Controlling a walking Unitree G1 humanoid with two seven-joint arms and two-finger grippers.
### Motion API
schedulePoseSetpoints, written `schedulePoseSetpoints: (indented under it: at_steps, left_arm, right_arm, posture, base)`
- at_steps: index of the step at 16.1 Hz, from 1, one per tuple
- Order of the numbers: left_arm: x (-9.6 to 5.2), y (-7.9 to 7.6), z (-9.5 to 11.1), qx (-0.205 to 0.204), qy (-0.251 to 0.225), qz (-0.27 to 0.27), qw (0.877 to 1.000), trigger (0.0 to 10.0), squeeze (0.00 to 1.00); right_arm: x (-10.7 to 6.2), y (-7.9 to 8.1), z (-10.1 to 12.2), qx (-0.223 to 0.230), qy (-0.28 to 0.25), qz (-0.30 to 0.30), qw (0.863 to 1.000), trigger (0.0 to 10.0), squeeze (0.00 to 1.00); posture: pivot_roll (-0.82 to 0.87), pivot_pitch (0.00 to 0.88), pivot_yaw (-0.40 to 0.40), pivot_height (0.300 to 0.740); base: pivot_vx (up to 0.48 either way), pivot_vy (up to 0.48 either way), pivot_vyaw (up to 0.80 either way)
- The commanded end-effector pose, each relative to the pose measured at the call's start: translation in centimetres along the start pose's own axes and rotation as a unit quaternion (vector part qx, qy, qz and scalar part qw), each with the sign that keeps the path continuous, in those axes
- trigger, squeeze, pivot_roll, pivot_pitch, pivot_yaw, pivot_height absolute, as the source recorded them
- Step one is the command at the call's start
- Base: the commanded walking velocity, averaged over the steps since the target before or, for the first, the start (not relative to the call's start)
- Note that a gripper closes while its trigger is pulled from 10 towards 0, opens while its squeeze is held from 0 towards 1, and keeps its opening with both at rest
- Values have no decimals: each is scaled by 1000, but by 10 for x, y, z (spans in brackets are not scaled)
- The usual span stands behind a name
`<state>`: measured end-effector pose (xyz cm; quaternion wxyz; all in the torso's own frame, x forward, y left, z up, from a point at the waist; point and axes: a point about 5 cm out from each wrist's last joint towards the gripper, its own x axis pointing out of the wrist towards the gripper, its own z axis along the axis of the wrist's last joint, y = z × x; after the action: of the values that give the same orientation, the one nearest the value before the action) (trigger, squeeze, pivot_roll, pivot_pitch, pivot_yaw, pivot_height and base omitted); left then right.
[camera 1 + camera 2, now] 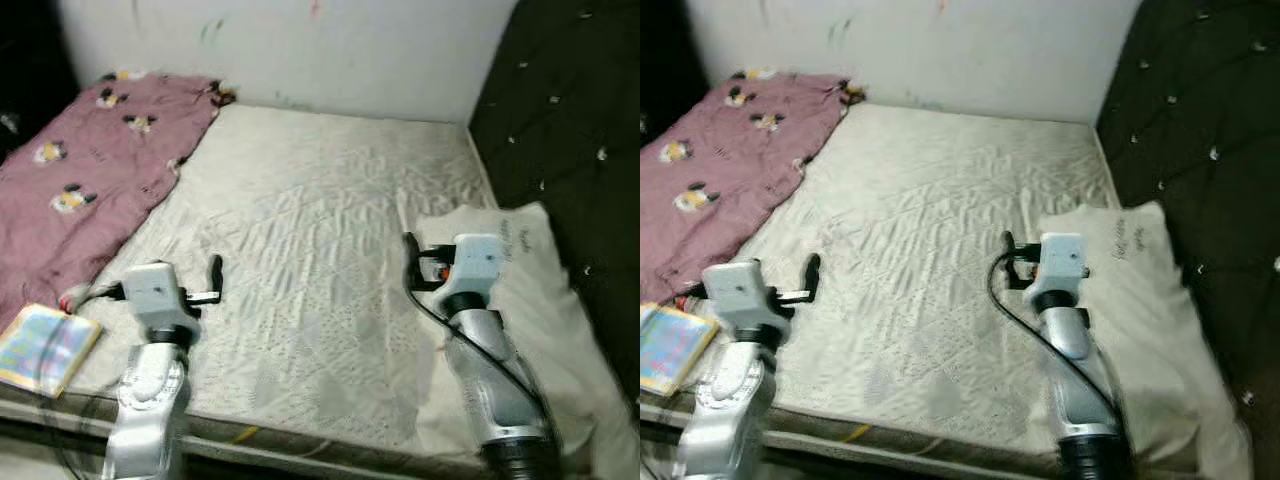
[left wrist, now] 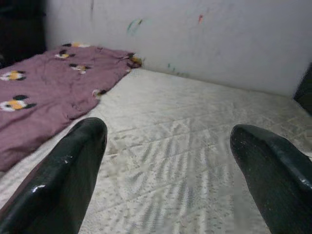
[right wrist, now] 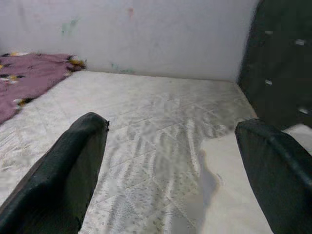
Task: Clean up the room
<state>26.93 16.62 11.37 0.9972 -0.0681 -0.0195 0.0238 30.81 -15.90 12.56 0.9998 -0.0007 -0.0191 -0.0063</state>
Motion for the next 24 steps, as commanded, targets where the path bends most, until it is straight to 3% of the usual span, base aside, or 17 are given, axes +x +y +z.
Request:
schedulePoseSetpoints:
  at_steps: [1, 6, 10, 16, 24]
  left_arm:
    - [0, 2, 3, 8, -2, 2, 1000, 10000, 0]
    - [0, 2, 3, 9, -2, 1, 1000, 10000, 0]
    - [0, 1, 3, 9, -3, 0, 1000, 10000, 0]
    - [0, -1, 3, 7, -5, -6, 1000, 10000, 0]
    - [1, -1, 3, 0, -2, -6, 1000, 10000, 0]
  right_arm:
    - [0, 3, 1, 1, -1, 5, 1000, 10000, 0]
    - [1, 3, -1, -7, 4, 10, 1000, 10000, 0]
    - [1, 4, -3, -5, 6, 14, 1000, 10000, 0]
    - [1, 6, -6, -8, 12, 22, 1000, 10000, 0]
    - [0, 6, -9, -12, 18, 22, 1000, 10000, 0]
  posture:
    - [-43, 12, 6, 740]
    - [-43, 7, 2, 740]
    - [-43, 3, 0, 740]
    - [-42, 0, -1, 740]
    - [-45, 4, 0, 740]
  base:
    - [0, 454, 0]
    - [0, 455, 0]
    - [0, 459, -659]
    - [0, 76, 0]
    - [0, 472, 0]
